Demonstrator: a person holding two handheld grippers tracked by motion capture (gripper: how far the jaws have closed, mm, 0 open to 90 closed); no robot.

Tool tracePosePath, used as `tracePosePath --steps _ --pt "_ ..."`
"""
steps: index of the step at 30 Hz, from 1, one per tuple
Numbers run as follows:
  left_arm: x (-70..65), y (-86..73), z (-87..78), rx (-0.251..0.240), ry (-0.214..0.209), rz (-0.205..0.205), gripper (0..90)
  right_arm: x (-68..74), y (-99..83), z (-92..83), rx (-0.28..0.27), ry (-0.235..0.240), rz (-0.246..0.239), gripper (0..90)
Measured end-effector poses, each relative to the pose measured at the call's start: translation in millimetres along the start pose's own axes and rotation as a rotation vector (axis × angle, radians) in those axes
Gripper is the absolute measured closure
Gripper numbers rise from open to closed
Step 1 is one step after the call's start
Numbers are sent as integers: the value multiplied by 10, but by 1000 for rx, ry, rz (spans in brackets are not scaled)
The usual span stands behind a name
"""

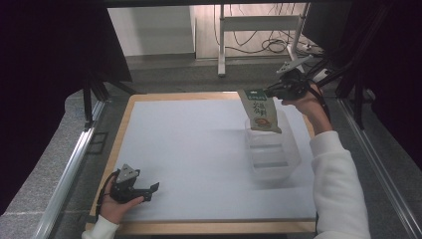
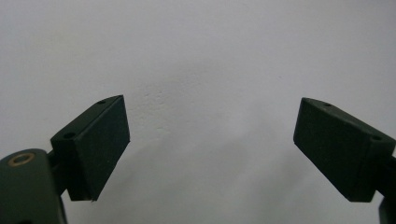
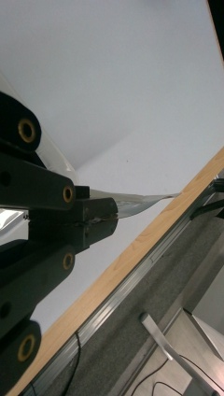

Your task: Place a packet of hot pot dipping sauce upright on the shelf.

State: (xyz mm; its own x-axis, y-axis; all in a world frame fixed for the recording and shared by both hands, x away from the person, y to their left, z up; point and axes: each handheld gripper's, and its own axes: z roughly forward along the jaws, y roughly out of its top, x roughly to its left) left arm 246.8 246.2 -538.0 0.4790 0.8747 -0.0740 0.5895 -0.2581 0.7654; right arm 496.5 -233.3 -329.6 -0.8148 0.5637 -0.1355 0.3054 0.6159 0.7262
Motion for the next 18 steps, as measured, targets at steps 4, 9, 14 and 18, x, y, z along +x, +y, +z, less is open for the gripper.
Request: tracePosePath --steps 4,9,14,18 --pt "3 1 -6 -2 -1 0 106 -21 -74 85 20 -4 22 896" --pt "-1 2 -1 -1 -3 3 106 -37 -137 125 28 -34 48 890" --pt "-3 4 -6 -2 -6 3 106 -36 -183 139 57 -96 63 801" --pt "-8 5 -6 -3 -8 5 106 5 -199 149 55 -140 64 613"
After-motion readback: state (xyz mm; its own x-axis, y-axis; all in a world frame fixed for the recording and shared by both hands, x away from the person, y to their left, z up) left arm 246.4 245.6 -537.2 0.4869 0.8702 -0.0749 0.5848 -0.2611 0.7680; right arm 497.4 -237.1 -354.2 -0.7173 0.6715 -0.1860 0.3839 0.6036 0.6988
